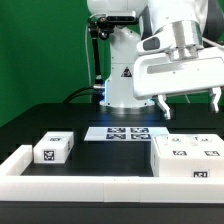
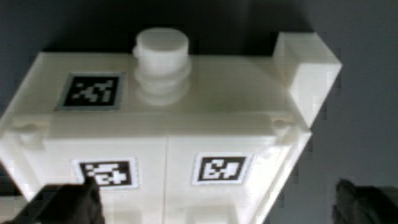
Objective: Assemble cabinet
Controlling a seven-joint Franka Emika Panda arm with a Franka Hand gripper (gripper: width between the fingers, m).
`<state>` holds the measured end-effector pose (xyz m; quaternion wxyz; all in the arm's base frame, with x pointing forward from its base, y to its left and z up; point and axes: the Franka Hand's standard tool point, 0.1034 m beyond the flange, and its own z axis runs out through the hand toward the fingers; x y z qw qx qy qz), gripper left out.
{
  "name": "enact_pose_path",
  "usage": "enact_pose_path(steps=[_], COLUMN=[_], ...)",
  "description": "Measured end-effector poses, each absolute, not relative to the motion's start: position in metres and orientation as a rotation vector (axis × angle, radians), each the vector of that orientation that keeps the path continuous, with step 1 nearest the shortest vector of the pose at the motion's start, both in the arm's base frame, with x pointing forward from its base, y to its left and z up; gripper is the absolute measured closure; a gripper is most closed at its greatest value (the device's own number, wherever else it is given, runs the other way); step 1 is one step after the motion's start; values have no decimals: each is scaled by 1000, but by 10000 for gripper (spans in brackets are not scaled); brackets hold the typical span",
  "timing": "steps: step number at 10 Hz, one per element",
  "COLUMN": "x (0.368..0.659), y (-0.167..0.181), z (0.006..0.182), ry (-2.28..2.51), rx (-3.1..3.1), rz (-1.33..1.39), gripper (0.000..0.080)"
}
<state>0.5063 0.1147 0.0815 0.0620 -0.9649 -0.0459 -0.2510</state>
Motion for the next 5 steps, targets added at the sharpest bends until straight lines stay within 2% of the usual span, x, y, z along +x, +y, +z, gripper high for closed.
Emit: enact_pose_path(steps=[1,2,3,5], x=[495,493,497,492], y=[106,101,103,85], z=[58,53,59,40], ry=[-226,-189,-206,-170], rx=[-2935,-2960,-2950,-2977], rz=[-703,-593,-636,-592], gripper=[151,151,151,151])
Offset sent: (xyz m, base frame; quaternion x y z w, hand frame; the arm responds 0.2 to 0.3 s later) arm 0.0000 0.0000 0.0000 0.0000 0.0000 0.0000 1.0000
